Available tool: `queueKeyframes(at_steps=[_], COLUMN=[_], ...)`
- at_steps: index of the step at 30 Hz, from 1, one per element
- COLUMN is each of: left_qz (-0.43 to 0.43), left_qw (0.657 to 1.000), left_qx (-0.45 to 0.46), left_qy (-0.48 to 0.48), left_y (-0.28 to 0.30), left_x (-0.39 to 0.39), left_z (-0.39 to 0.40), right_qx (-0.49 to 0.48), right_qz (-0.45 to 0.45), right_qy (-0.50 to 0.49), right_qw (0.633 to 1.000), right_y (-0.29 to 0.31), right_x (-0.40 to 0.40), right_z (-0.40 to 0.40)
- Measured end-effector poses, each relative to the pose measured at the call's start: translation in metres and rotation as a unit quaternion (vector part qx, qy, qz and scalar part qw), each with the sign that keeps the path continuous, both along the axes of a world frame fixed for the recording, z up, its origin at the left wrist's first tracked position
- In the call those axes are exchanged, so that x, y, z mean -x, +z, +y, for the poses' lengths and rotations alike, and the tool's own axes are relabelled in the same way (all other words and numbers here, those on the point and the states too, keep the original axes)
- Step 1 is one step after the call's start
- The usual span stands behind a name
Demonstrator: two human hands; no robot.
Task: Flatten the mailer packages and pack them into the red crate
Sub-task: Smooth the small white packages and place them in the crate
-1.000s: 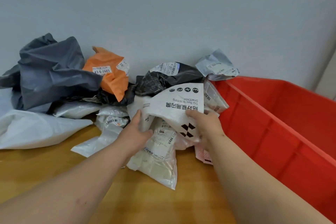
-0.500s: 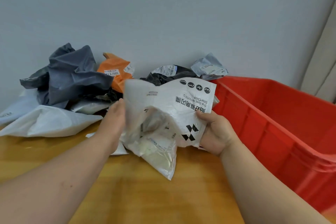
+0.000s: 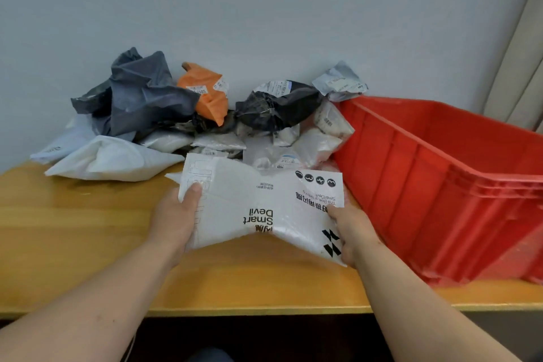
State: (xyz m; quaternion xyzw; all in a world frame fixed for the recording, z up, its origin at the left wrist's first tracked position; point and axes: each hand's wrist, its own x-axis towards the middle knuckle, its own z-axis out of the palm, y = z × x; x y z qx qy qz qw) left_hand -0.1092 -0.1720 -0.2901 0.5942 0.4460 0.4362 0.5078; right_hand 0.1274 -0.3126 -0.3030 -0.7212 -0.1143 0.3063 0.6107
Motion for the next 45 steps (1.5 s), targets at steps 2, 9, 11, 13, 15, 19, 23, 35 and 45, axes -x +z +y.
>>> queueKeyframes(at_steps=[2,9,11,13,15,19,23,35,45], left_qz=[0.029,0.331,0.428,0.488,0.519,0.565,0.583,0.634,0.636], left_qw=[1.000,0.942,0.895,0.842,0.803,0.758,0.744,0.700,0.698], left_qx=[-0.004,-0.049,-0.127,-0.225,-0.250,-0.211,-0.201,-0.200,-0.214], left_qy=[0.003,0.003,0.000,-0.051,-0.155,-0.247,-0.257,-0.262,-0.250], left_y=[-0.013,-0.043,-0.045,-0.045,-0.051,-0.067,-0.068,-0.066,-0.040], left_x=[0.010,0.025,0.026,0.018,0.007,-0.001,0.000,-0.005,-0.015], left_z=[-0.004,-0.003,-0.008,-0.016,-0.024,-0.029,-0.025,-0.029,-0.009], right_qx=[0.046,0.237,0.276,0.249,0.241,0.300,0.325,0.371,0.353], right_qz=[-0.060,-0.287,-0.418,-0.505,-0.531,-0.515,-0.515,-0.516,-0.499], right_qy=[0.003,0.030,0.027,0.076,0.186,0.305,0.315,0.340,0.299], right_qw=[0.997,0.928,0.865,0.823,0.791,0.743,0.728,0.693,0.733], right_y=[-0.011,-0.029,-0.025,-0.022,-0.029,-0.053,-0.055,-0.054,-0.027], right_x=[0.001,0.015,0.028,0.046,0.063,0.076,0.073,0.076,0.056], right_z=[-0.007,-0.019,-0.022,-0.017,-0.008,-0.005,-0.004,0.000,0.014])
